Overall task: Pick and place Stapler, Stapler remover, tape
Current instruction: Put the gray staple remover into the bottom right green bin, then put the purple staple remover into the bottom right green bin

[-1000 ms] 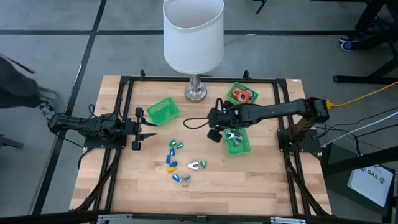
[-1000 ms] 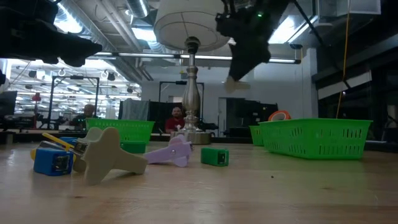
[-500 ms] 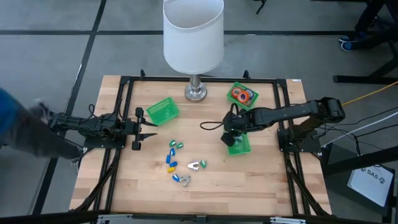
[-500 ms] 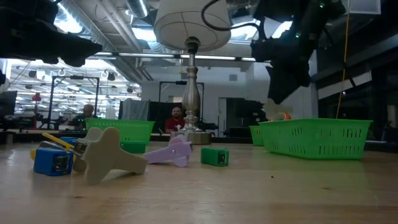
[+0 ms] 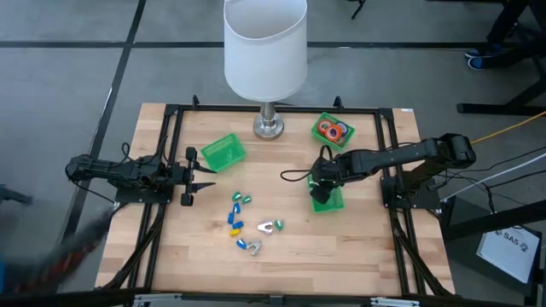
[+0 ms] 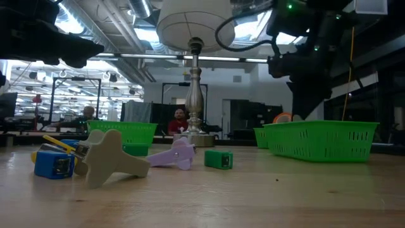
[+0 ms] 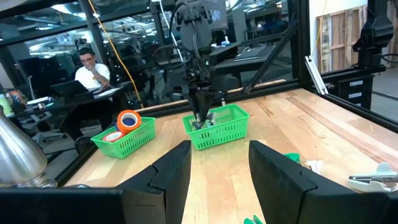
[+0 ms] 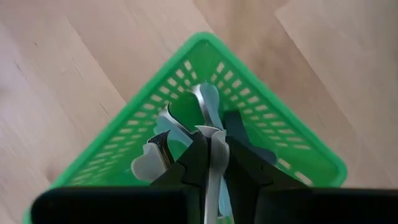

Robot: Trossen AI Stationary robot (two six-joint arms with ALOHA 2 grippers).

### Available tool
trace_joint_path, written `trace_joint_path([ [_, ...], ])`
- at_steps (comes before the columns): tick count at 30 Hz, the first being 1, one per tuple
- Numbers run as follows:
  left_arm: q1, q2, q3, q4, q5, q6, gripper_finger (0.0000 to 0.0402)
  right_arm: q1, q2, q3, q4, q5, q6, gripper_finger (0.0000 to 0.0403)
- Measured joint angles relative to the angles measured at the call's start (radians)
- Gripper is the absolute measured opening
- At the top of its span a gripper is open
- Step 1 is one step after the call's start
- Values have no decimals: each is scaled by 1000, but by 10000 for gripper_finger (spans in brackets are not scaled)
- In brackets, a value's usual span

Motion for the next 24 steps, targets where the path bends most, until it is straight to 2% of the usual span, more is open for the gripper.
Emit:
trace_joint_path([
  [4,0,0,0,0,0,0,157,0,1,6,14,2,-48,65],
  [16,0,0,0,0,0,0,157,-5,28,158,-80,2,-156,212],
  [20,0,0,0,0,0,0,157,7,62,200,-82,1,-158,234],
  [24,0,0,0,0,0,0,157,28,118,260,-82,-7,-162,239],
])
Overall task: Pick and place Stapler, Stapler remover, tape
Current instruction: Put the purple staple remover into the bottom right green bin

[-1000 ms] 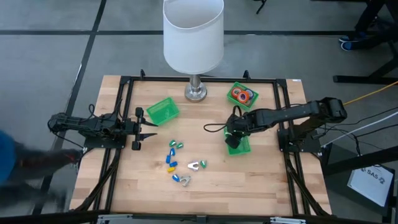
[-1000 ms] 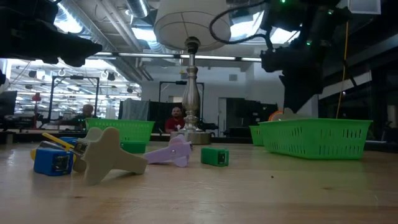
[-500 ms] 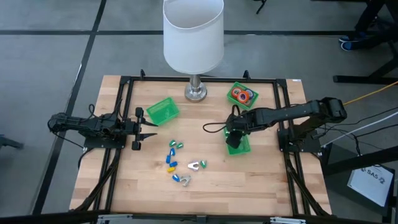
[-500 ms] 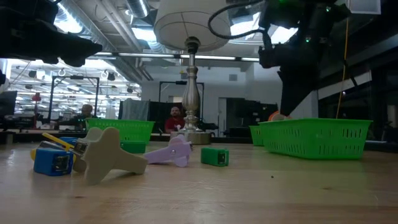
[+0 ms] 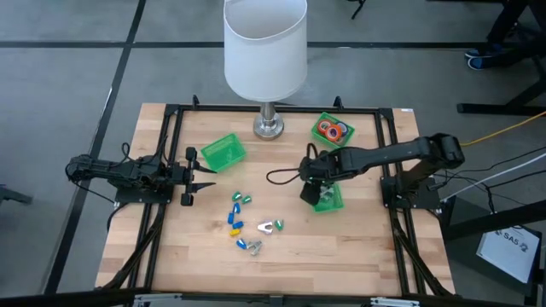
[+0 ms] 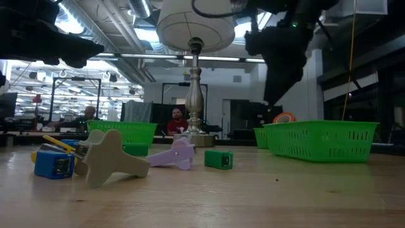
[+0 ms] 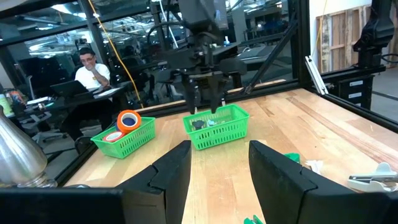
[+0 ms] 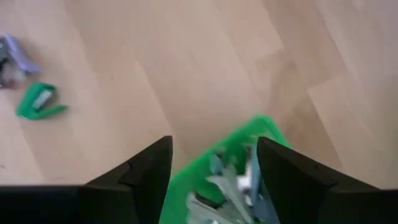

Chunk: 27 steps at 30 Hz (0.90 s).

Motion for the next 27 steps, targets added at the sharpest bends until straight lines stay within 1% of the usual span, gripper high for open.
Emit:
trace_joint_path([
  [8,0,0,0,0,0,0,157,46,148,169,3,-1,-59,238],
  [15,0,0,0,0,0,0,157,90,277,284,33,1,-126,227],
  [22,0,0,0,0,0,0,157,136,383,355,125,1,-205,222],
  [27,0,0,0,0,0,0,157,158,436,371,193,2,-206,222],
])
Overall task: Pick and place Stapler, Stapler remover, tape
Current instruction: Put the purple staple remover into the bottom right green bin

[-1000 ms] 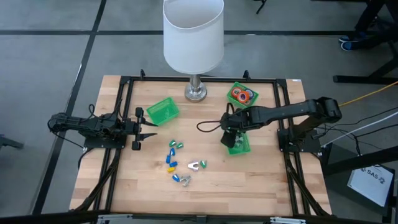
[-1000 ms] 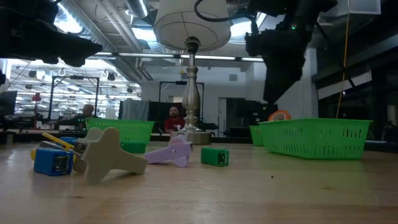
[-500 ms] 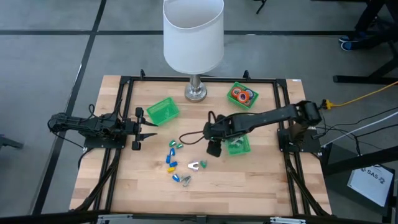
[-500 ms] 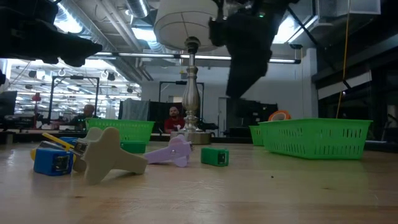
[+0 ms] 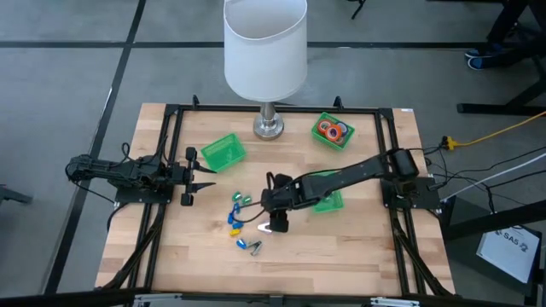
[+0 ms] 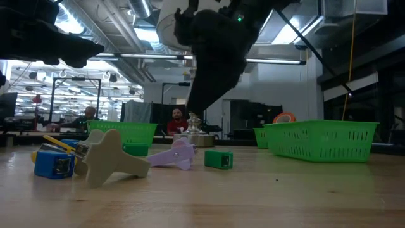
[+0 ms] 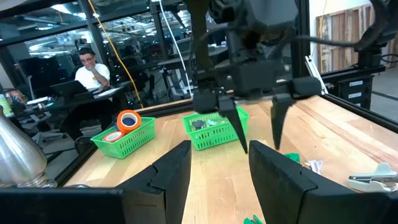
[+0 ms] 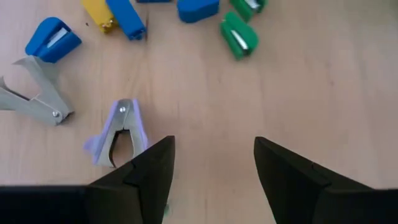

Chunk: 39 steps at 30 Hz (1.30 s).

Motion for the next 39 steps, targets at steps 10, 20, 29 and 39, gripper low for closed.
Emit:
trace_joint_path([
  [10,0,0,0,0,0,0,157,20,97,0,136,0,0,222],
  [20,0,0,0,0,0,0,157,30,100,0,152,2,0,222],
  [29,0,0,0,0,0,0,157,31,100,0,149,27,-37,222],
  [39,0,0,0,0,0,0,157,44,111,-2,129,26,-38,222],
])
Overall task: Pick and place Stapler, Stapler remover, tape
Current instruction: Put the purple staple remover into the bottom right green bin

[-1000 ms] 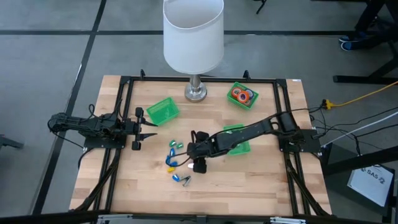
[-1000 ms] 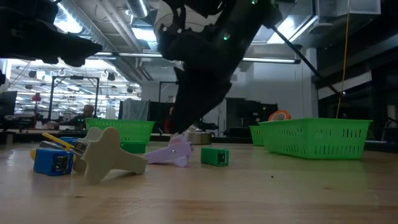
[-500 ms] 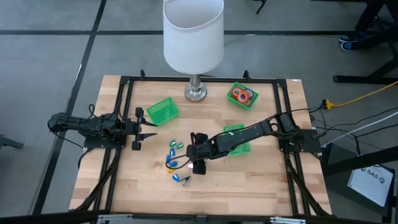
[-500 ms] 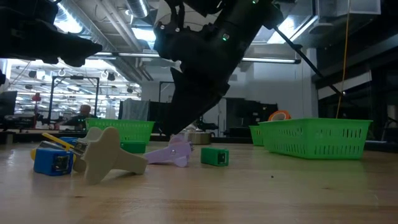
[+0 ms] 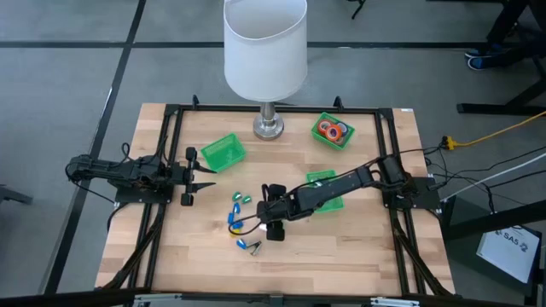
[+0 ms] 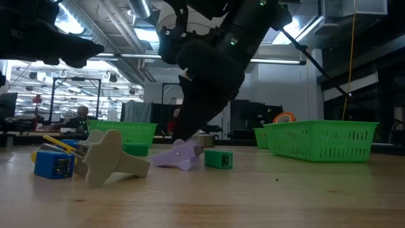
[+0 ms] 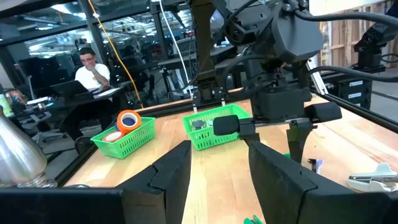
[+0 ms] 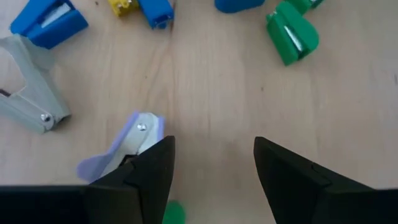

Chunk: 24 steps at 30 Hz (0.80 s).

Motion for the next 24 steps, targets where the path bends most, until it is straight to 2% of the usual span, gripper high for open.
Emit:
trace_joint_path([
  [4,0,0,0,0,0,0,157,8,8,-1,10,0,-3,222],
  [10,0,0,0,0,0,0,157,9,0,0,41,-15,144,222],
  [17,0,0,0,0,0,0,157,28,-1,0,-33,-75,225,220],
  [24,0,0,0,0,0,0,157,37,-1,0,-49,-79,224,171],
])
